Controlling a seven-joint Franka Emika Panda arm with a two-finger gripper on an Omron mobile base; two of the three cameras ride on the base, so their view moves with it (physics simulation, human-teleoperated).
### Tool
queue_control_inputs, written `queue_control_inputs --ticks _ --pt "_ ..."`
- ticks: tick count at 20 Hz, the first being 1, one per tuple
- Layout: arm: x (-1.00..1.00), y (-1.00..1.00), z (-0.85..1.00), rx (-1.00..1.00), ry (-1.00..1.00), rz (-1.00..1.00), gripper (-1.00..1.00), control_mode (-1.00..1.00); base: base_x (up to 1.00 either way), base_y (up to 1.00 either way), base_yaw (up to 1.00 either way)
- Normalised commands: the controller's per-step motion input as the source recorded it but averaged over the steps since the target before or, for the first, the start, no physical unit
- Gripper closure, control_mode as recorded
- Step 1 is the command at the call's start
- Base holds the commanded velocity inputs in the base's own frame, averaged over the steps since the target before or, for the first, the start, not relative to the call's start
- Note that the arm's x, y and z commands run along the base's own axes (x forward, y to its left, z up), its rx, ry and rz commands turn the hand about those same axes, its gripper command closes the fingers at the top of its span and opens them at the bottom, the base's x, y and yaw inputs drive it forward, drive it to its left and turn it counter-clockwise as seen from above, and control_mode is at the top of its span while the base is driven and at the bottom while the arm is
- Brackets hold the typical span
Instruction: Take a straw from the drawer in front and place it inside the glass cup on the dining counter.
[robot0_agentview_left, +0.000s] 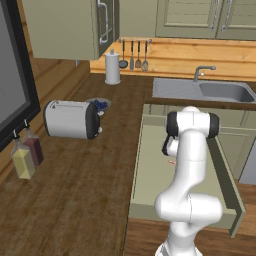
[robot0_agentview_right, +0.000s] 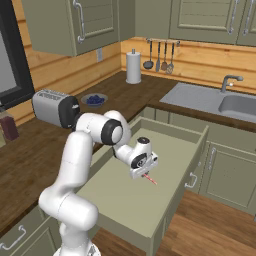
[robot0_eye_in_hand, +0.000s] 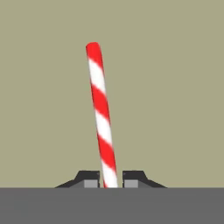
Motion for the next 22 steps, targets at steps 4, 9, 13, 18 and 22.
queue_control_inputs --ticks 4,9,13,18,22 --pt "-0.36 -0.05 0.68 0.0 -0.12 -0.01 1.0 -1.0 0.0 0.0 0.0" --pt "-0.38 -0.01 0.94 0.0 -0.13 0.0 1.0 -1.0 0.0 0.0 0.0" --pt "-0.34 0.0 0.98 0.0 -0.07 -0.01 1.0 -1.0 0.0 0.0 0.0" --pt "-0.27 0.0 0.9 0.0 -0.01 -0.05 1.0 -1.0 0.0 0.0 0.0" --pt "-0.3 -0.02 0.84 0.01 0.0 -0.06 1.0 -1.0 0.0 0.0 0.0"
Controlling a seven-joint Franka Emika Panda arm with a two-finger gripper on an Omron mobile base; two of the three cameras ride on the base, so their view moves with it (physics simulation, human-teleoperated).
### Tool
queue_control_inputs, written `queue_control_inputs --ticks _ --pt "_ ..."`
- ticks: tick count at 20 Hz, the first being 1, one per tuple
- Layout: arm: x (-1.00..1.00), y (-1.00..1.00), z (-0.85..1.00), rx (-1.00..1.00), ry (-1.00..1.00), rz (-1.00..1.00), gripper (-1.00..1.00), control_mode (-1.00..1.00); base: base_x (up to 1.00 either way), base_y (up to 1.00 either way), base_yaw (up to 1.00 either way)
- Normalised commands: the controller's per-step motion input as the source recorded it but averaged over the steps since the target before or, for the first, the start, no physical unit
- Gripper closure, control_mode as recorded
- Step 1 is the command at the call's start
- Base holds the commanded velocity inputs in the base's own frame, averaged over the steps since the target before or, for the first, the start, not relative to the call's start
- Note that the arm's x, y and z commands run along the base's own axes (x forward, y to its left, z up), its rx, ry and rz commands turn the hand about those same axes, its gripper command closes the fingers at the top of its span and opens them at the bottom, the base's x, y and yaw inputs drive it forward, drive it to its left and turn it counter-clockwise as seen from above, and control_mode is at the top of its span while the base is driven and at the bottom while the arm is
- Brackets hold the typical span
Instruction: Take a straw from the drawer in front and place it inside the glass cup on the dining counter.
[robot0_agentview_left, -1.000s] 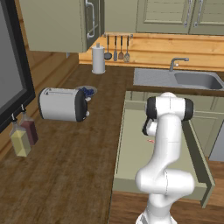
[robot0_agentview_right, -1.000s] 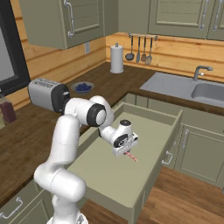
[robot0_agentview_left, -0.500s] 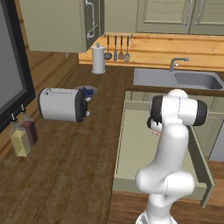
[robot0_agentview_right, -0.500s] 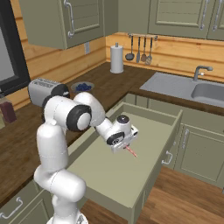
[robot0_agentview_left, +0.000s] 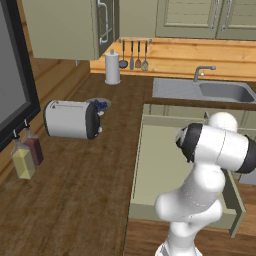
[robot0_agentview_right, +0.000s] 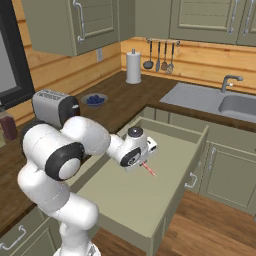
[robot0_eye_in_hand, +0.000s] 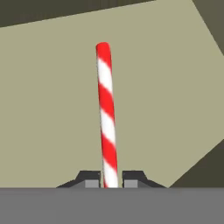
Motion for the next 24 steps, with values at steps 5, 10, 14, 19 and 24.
queue_control_inputs --ticks 5,10,14,19,24 --pt "-0.3 -0.01 0.85 0.05 0.0 -0.05 1.0 -1.0 0.0 0.0 0.0" --pt "-0.32 0.0 0.8 0.06 0.01 -0.03 1.0 -1.0 0.0 0.0 0.0" --pt "-0.28 0.0 0.76 0.05 0.0 -0.02 1.0 -1.0 0.0 0.0 0.0" --pt "-0.26 0.06 0.25 0.0 0.01 -0.02 1.0 -1.0 0.0 0.0 0.0" --pt "-0.01 0.13 0.0 0.0 0.03 0.0 1.0 -1.0 0.0 0.0 0.0"
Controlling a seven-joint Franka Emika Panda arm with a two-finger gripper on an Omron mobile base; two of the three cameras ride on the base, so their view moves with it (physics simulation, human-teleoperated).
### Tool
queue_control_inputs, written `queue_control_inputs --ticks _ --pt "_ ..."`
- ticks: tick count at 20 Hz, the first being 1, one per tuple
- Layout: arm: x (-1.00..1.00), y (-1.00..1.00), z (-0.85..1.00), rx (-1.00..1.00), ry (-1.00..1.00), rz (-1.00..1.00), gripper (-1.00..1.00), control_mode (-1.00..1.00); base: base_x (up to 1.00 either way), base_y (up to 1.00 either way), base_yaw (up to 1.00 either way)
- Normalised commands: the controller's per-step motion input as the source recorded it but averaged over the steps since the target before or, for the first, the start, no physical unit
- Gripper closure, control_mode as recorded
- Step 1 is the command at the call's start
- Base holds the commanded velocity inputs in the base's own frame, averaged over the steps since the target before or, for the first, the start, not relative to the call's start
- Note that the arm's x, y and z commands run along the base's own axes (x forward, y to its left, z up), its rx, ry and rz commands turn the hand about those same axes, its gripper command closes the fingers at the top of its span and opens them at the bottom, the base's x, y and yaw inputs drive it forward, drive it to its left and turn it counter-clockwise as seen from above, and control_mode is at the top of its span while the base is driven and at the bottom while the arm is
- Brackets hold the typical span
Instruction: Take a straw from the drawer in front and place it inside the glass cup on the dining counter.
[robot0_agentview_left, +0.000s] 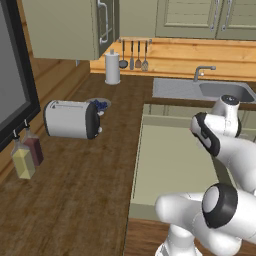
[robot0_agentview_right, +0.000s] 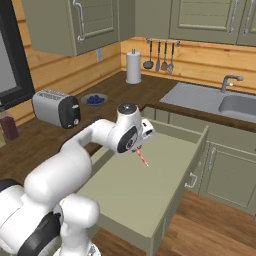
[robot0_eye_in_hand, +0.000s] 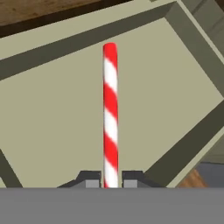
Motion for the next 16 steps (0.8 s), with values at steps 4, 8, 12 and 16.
queue_control_inputs --ticks 4,8,12,16 --pt "-0.26 0.01 0.06 -0.01 -0.04 -0.04 1.0 -1.0 0.0 0.0 0.0" --pt "0.0 0.0 0.0 0.0 0.0 0.0 1.0 1.0 -0.47 0.0 -0.06" --pt "0.0 0.0 0.0 0.0 0.0 0.0 1.0 1.0 -0.76 0.0 -0.1" --pt "0.0 0.0 0.0 0.0 0.0 0.0 1.0 1.0 -0.95 0.0 -0.16"
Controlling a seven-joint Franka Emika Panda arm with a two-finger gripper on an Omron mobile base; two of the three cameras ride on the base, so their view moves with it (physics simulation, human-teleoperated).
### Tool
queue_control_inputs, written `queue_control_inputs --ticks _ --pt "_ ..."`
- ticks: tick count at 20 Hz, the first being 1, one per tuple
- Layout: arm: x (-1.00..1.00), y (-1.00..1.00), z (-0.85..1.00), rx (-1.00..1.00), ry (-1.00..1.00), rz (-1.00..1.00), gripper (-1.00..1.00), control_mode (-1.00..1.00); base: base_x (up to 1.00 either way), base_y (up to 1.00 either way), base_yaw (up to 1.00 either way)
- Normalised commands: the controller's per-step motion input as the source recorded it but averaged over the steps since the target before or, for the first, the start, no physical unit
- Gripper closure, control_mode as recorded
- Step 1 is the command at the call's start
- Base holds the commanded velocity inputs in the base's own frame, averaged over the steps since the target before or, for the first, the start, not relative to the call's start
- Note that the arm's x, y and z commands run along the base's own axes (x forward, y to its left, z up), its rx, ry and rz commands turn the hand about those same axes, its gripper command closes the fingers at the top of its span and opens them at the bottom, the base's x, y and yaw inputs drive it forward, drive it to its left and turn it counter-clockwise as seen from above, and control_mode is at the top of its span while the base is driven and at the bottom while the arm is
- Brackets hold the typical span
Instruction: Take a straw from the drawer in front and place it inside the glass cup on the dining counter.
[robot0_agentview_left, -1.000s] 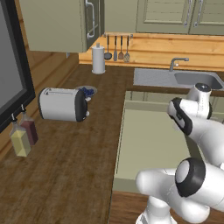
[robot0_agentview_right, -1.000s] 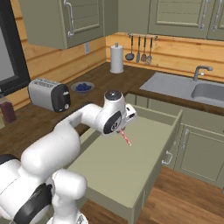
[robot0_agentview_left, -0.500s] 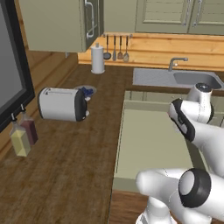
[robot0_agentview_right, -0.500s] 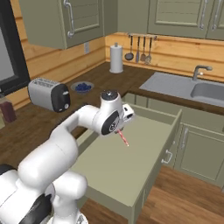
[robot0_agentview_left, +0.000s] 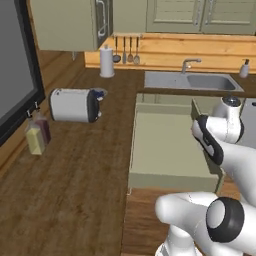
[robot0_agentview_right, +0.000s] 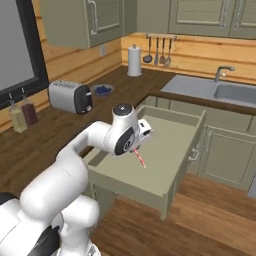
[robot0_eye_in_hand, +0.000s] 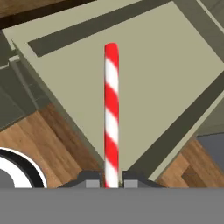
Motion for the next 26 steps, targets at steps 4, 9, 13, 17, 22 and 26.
queue_control_inputs --ticks 4,9,13,17,22,26 --pt "0.0 0.0 0.0 0.0 0.0 0.0 1.0 1.0 -0.74 -0.01 -0.42" --pt "0.0 0.0 0.0 0.0 0.0 0.0 1.0 1.0 -0.26 0.0 -0.63" --pt "0.0 0.0 0.0 0.0 0.0 0.0 1.0 1.0 -0.11 0.0 -0.76" --pt "0.0 0.0 0.0 0.0 0.0 0.0 1.0 1.0 -0.1 0.0 -0.76" --pt "0.0 0.0 0.0 0.0 0.0 0.0 1.0 1.0 0.0 -0.01 -0.72" --pt "0.0 0.0 0.0 0.0 0.0 0.0 1.0 1.0 0.04 -0.14 -0.64"
